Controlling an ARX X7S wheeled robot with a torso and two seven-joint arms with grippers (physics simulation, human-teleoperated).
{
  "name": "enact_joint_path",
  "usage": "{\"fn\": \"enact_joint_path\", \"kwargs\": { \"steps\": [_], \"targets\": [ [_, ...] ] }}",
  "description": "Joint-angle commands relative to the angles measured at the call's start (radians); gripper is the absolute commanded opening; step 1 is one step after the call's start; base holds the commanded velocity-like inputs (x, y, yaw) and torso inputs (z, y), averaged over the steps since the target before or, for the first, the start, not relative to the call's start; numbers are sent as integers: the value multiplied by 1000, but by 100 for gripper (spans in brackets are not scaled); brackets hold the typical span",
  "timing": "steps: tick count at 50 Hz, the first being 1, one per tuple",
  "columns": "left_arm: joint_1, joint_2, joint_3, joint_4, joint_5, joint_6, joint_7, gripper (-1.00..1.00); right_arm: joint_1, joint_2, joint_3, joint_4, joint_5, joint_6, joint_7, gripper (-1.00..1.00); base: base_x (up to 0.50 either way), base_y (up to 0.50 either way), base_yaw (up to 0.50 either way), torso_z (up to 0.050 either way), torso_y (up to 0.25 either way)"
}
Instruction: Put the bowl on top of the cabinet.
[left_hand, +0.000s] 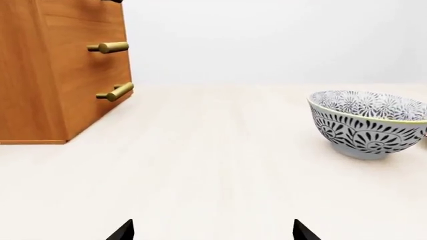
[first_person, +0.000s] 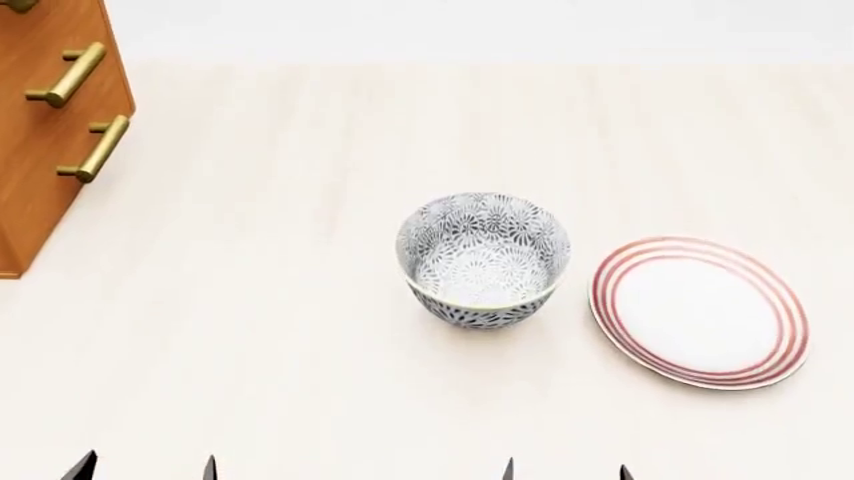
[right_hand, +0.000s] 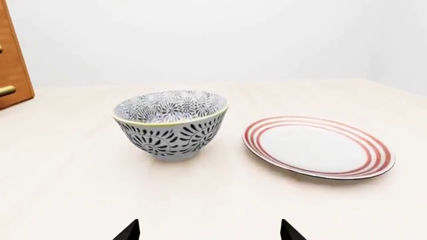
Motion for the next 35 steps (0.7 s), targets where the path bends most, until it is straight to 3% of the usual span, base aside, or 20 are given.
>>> {"fn": "enact_joint_path", "kwargs": {
  "steps": [1,16,26,35],
  "targets": [
    [2,-14,19,6,-12,7,-6,100,3,11,-14,3,6,-7,23,100,43,0,0,0,0],
    [26,-32,37,71,-18,-10,-28,100,-12,27,-29,-41,3,4,61,100,0,0,0,0,0],
    [147,-67,63,337,-11,-35,-42,100,-136,57,-17,-309,-5,39,116,100,0,0,0,0,0],
    [186,-78,65,424,-15,-52,-62,100,-217,66,-23,-456,-21,37,152,100,0,0,0,0,0]
  ]
}}
